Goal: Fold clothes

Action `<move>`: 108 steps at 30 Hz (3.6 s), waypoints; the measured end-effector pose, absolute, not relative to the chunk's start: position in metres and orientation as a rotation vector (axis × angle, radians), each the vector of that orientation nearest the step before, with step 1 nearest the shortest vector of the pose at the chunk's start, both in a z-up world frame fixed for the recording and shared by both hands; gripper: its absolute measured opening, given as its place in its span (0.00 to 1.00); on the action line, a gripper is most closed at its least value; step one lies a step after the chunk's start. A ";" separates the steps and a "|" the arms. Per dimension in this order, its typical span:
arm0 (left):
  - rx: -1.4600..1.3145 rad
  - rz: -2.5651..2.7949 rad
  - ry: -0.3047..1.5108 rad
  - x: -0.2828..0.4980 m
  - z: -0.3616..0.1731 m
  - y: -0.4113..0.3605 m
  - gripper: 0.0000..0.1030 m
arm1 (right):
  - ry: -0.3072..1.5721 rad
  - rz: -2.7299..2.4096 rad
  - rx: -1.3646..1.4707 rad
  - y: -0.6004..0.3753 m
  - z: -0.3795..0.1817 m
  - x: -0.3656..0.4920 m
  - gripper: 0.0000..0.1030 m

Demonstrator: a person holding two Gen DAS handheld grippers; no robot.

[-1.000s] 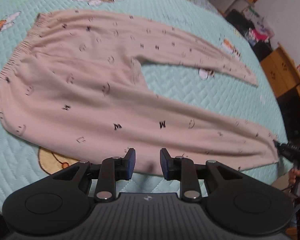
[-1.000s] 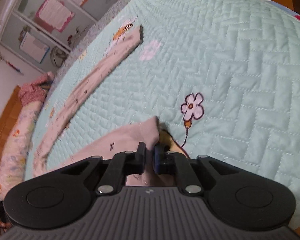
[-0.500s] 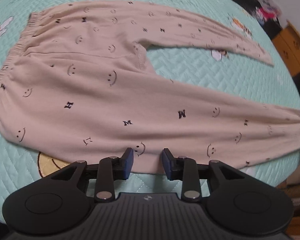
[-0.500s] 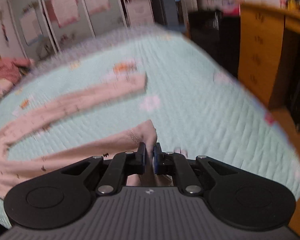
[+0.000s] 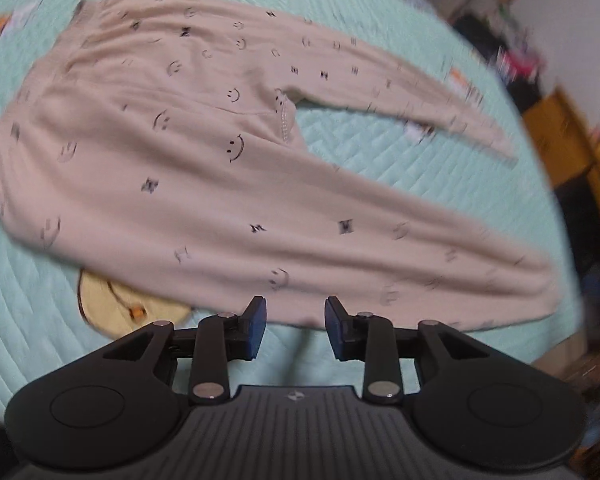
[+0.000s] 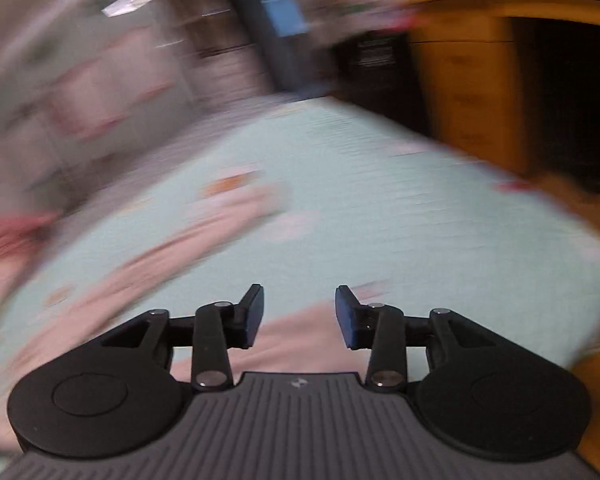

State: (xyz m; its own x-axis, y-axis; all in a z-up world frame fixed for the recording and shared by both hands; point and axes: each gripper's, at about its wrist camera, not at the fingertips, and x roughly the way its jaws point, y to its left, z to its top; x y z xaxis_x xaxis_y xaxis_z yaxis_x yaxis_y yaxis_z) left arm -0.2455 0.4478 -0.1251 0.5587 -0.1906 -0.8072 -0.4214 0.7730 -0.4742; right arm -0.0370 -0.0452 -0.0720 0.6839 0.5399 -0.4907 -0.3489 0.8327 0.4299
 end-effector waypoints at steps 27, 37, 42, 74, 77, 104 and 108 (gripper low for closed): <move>-1.317 0.318 0.700 -0.327 -0.159 0.487 0.51 | 0.442 1.116 -0.782 0.204 -0.086 -0.174 0.02; -1.373 0.322 0.599 -0.309 -0.167 0.503 0.51 | 0.535 1.095 -0.678 0.203 -0.088 -0.161 0.02; -1.413 0.383 0.561 -0.316 -0.172 0.507 0.48 | 0.543 1.080 -0.694 0.208 -0.092 -0.166 0.02; -0.862 0.448 0.750 -0.342 -0.114 0.501 0.06 | 0.847 1.155 -0.206 0.152 -0.080 -0.112 0.38; -0.742 0.359 0.755 -0.323 -0.094 0.481 0.06 | 0.801 1.100 -0.170 0.157 -0.076 -0.089 0.38; -0.694 0.226 0.798 -0.227 -0.150 0.502 0.20 | 1.190 1.241 0.183 0.385 -0.156 -0.002 0.05; -0.681 0.224 0.809 -0.228 -0.153 0.503 0.20 | 1.117 1.214 0.152 0.385 -0.142 0.008 0.05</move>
State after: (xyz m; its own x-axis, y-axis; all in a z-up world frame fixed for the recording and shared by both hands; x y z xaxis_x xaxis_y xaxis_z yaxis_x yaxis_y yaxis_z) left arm -0.2277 0.5035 -0.1526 0.6808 -0.0666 -0.7294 -0.4325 0.7671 -0.4738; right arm 0.0076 0.3853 -0.1423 -0.0765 0.7971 -0.5990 -0.6628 0.4082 0.6278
